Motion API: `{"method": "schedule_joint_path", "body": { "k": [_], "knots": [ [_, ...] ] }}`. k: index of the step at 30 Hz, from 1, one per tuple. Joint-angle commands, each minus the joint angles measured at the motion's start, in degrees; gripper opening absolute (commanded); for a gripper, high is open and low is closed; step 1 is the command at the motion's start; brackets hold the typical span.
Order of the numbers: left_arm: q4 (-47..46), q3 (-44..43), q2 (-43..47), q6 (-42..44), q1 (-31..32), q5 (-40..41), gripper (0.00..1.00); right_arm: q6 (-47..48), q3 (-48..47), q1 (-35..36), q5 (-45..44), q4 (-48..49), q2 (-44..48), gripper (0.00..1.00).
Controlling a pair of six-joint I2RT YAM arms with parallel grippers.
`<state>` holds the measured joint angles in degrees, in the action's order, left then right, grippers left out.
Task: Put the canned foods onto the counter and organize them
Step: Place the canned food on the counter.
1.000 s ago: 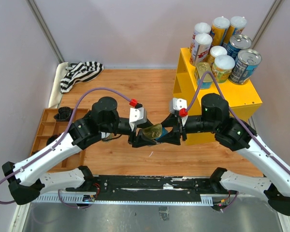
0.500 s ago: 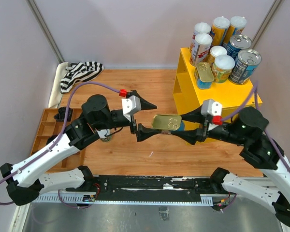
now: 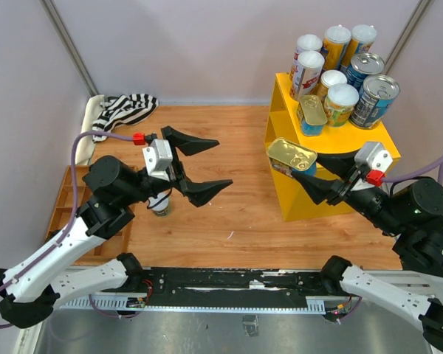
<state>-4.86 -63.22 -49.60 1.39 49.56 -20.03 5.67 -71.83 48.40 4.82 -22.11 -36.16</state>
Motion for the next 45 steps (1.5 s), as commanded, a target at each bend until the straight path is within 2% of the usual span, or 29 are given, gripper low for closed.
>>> {"method": "schedule_joint_path", "body": {
  "k": [1,5,10,13,15,17,19,24,32,36,40,45],
  "knots": [
    [-4.17,3.39,-2.12,-4.67,-0.39,-3.74,1.00,2.69,-6.40,0.16,-1.72,0.67,-0.57,0.01],
    [-5.52,4.07,-4.06,-6.55,-0.47,-6.39,1.00,2.32,-13.31,0.12,4.52,-5.43,-7.53,0.01],
    [-5.13,4.35,-2.67,-6.14,-1.19,-6.16,1.00,1.05,-18.39,-0.74,16.14,-6.62,-14.42,0.01],
    [-4.87,5.17,-1.41,-6.26,-1.39,-6.25,1.00,-1.63,-21.72,-6.42,26.14,-6.19,-17.87,0.01],
    [-4.95,5.74,-0.85,-6.45,-1.48,-6.44,1.00,-7.35,-21.51,-15.26,38.22,-1.40,-19.40,0.01],
    [-4.95,6.19,-0.32,-6.63,-1.48,-6.52,1.00,-19.15,-18.18,-26.10,51.66,11.35,-20.20,0.01],
    [-4.98,6.58,0.28,-6.66,-1.53,-6.52,1.00,-31.44,-13.74,-32.69,58.35,25.16,-19.95,0.01],
    [-4.24,6.87,1.10,-6.22,-1.57,-6.70,1.00,-29.86,-11.25,-36.66,59.92,24.15,-16.84,0.01],
    [-4.99,6.97,-0.46,-6.65,-1.57,-8.99,1.00,-31.10,-9.13,-43.30,70.20,27.46,-13.35,0.01],
    [-5.15,6.69,-1.32,-7.08,-1.66,-10.00,1.00,-31.47,-9.38,-46.87,70.19,28.04,-15.08,0.01],
    [-5.10,6.40,-1.90,-7.28,-1.66,-10.55,1.00,-39.53,-8.22,-49.23,72.88,37.18,-19.33,0.01],
    [-5.22,7.02,-1.53,-7.36,-1.66,-10.46,1.00,-39.21,-6.08,-53.19,74.46,39.06,-17.72,0.01]
  ]
}}
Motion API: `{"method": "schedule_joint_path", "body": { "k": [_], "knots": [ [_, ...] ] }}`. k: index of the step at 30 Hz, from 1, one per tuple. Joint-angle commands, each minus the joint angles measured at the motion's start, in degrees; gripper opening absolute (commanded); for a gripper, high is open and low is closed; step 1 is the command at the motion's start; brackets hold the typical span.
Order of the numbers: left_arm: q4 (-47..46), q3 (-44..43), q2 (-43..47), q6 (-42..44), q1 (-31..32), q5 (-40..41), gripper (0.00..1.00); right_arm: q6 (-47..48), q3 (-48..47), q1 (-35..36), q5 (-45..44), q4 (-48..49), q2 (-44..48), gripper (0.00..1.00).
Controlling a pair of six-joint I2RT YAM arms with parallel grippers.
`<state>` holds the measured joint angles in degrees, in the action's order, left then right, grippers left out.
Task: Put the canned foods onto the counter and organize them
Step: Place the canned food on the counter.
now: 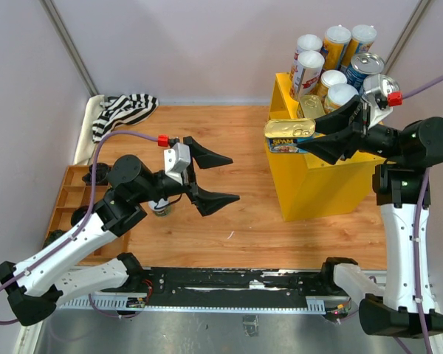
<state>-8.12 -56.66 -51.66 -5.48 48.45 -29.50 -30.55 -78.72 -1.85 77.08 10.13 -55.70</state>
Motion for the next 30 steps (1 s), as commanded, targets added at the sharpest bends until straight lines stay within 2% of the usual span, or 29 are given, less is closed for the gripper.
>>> {"method": "schedule_joint_path", "body": {
  "k": [1,9,15,22,23,25,30],
  "knots": [
    [-2.09,0.62,0.42,-0.51,-0.55,-1.00,1.00,-3.22,1.13,-3.49,2.65,7.39,1.86,0.01],
    [-2.41,1.77,0.27,-0.35,-0.55,-1.56,1.00,-5.15,2.56,-8.97,5.86,11.90,1.57,0.01],
    [-3.94,2.35,-1.88,-0.42,-0.55,3.21,1.00,-4.57,2.41,-13.96,5.47,11.86,0.23,0.01],
    [-19.93,4.32,-9.38,-5.55,-0.55,11.55,0.99,-2.26,6.05,-15.61,5.21,12.26,1.39,0.01],
    [-23.38,4.17,-10.94,-6.10,-0.55,12.21,0.95,-1.78,6.80,-15.87,5.41,12.28,1.55,0.01],
    [-27.21,2.91,-14.59,-6.91,-0.55,12.51,0.81,-0.74,8.13,-16.12,5.87,12.24,1.52,0.01],
    [-30.23,-3.35,-22.67,-5.88,-0.55,10.99,0.78,1.70,10.88,-16.93,7.74,12.28,1.70,0.01]
  ]
}}
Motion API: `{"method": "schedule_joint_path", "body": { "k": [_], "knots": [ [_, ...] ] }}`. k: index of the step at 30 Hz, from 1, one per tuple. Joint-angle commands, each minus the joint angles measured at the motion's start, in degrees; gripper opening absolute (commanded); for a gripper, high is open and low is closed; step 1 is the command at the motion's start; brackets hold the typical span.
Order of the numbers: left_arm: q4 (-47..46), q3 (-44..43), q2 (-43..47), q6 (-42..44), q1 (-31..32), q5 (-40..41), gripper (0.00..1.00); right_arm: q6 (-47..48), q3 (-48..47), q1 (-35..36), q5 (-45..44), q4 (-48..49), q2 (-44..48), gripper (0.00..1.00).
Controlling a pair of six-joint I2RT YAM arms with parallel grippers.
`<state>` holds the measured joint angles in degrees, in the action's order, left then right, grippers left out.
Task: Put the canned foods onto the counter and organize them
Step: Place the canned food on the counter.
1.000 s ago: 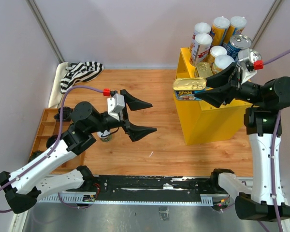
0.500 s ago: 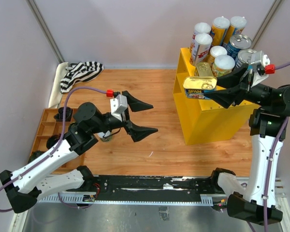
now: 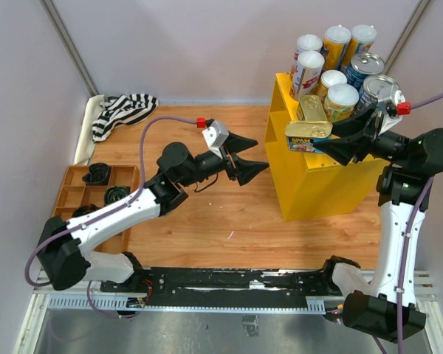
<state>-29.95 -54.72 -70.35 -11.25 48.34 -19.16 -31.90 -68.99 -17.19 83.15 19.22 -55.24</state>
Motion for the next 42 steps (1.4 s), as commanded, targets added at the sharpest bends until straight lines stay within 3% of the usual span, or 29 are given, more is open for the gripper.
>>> {"method": "schedule_joint_path", "body": {
  "k": [1,10,17,32,36,40,42],
  "knots": [
    [-8.63,-6.52,-5.29,0.11,-0.44,0.31,0.78,3.54,1.64,-2.08,2.19,3.11,1.42,0.01],
    [-11.15,-14.59,-14.89,-2.66,-0.35,-6.14,0.79,8.51,4.75,-3.77,3.57,-0.67,2.45,0.01],
    [-9.54,-16.22,-17.03,-0.94,0.89,-8.45,0.77,15.64,7.17,-4.40,2.48,-7.51,4.28,0.01],
    [-7.76,-19.65,-19.68,0.67,3.54,-11.17,0.77,15.48,9.14,-7.48,0.73,-7.62,4.00,0.01],
    [-6.92,-20.64,-20.30,1.36,4.16,-10.89,0.77,15.00,8.67,-8.45,0.89,-7.62,3.56,0.17],
    [-6.04,-22.00,-20.93,2.00,4.76,-10.42,0.77,15.19,9.08,-8.56,0.88,-7.71,3.74,0.52],
    [-5.36,-22.53,-21.17,2.39,5.06,-10.09,0.77,15.38,9.28,-8.56,0.96,-7.87,3.74,0.63]
  ]
}}
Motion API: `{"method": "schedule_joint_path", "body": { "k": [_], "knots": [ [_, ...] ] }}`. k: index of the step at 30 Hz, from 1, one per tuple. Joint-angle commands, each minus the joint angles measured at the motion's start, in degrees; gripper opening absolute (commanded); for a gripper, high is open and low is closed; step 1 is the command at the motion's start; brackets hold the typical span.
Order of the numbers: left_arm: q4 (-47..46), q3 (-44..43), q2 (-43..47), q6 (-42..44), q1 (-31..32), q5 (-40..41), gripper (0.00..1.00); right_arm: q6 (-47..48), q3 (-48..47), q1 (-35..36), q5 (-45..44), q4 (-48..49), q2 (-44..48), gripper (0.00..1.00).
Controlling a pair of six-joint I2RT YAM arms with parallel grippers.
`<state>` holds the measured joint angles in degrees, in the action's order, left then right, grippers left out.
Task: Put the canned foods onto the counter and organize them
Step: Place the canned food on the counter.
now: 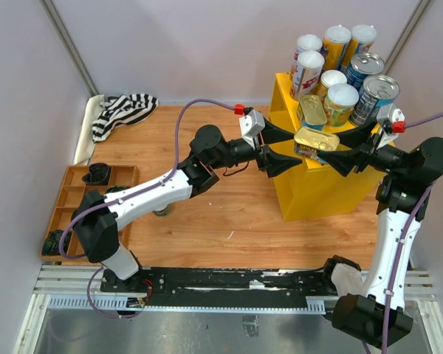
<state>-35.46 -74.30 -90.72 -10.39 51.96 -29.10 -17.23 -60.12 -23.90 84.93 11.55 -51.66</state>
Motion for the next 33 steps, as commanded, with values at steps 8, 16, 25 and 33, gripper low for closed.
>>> {"method": "schedule_joint_path", "body": {
  "k": [8,16,25,33],
  "knots": [
    [1.92,-4.07,-1.10,2.88,2.79,1.33,0.76,2.46,-0.23,-2.24,-1.20,-2.75,0.06,0.83],
    [4.00,-5.04,-1.93,4.54,3.49,4.47,0.76,2.38,-5.38,-2.64,-4.41,-6.25,-0.02,0.98],
    [5.42,-5.82,-2.51,5.60,3.64,10.31,0.76,3.46,-7.99,-2.64,-7.96,-8.49,0.25,1.00],
    [6.10,-5.88,-2.30,7.67,3.59,12.18,0.76,1.64,-16.35,-2.64,-22.60,-21.59,1.17,0.92]
  ]
}}
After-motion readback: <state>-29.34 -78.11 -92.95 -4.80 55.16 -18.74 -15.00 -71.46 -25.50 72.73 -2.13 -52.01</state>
